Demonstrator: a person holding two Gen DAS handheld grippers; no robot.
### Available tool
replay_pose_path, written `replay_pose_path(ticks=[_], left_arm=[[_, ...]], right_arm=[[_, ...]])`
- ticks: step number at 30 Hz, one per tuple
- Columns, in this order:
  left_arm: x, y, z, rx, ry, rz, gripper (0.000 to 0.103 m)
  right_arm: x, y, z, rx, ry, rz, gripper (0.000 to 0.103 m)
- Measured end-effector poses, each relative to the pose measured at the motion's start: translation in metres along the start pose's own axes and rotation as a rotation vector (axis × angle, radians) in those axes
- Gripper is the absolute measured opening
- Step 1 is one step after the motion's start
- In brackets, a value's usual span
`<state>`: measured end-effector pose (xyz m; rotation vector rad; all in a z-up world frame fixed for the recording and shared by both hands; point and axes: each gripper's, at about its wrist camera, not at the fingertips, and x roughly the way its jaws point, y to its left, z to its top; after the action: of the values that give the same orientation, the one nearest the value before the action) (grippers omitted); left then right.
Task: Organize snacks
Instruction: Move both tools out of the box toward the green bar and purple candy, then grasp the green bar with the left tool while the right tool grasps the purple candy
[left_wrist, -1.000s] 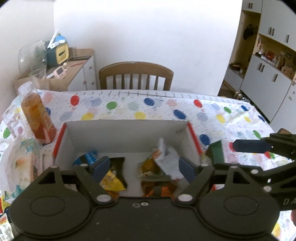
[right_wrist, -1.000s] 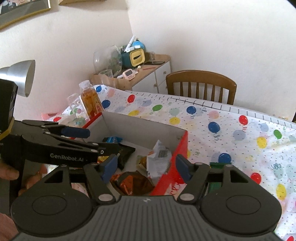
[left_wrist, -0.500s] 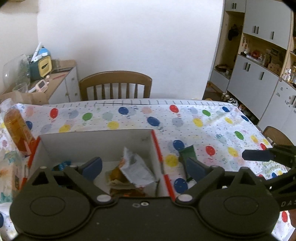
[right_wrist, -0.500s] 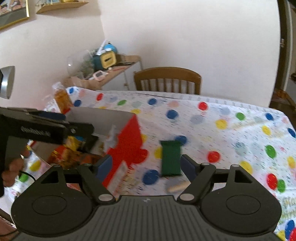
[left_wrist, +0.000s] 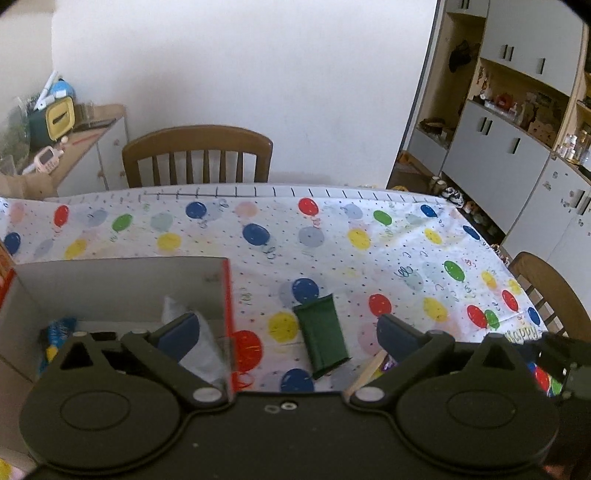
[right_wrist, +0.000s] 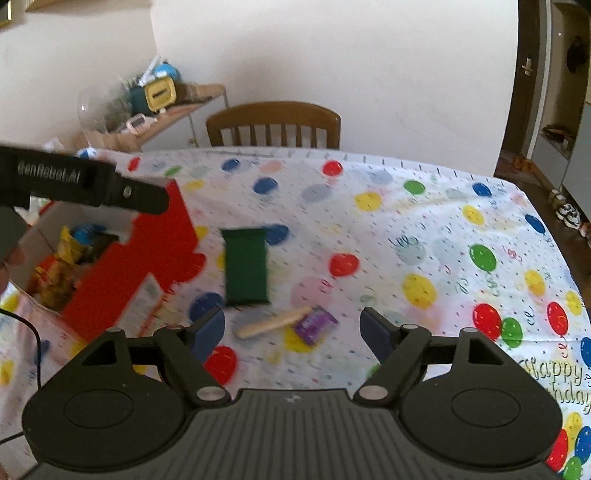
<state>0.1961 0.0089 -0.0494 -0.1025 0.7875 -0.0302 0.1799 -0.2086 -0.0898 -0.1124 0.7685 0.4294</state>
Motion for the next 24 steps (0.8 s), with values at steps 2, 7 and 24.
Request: replay_pose_path(ticks=[2,7,24], left_arm=[[0.01,-0.009,0.001,-0.011,0.022,-0.002,0.102],[0.038,-0.029,0.002,-0.008,0.064,0.021,0.102],[0.125,-0.047,-0.003,-0.087,0.212,0.13,0.097]], right_arm=[[0.007,-0.007,-0.004,-0.006,0.017,-0.009,0.08],[0.023,-0.022,-0.01,-0.006,0.061,-0.013,0.08],[0.082,-0.035,-0.008,-0.148,0.111,0.078,0.08]])
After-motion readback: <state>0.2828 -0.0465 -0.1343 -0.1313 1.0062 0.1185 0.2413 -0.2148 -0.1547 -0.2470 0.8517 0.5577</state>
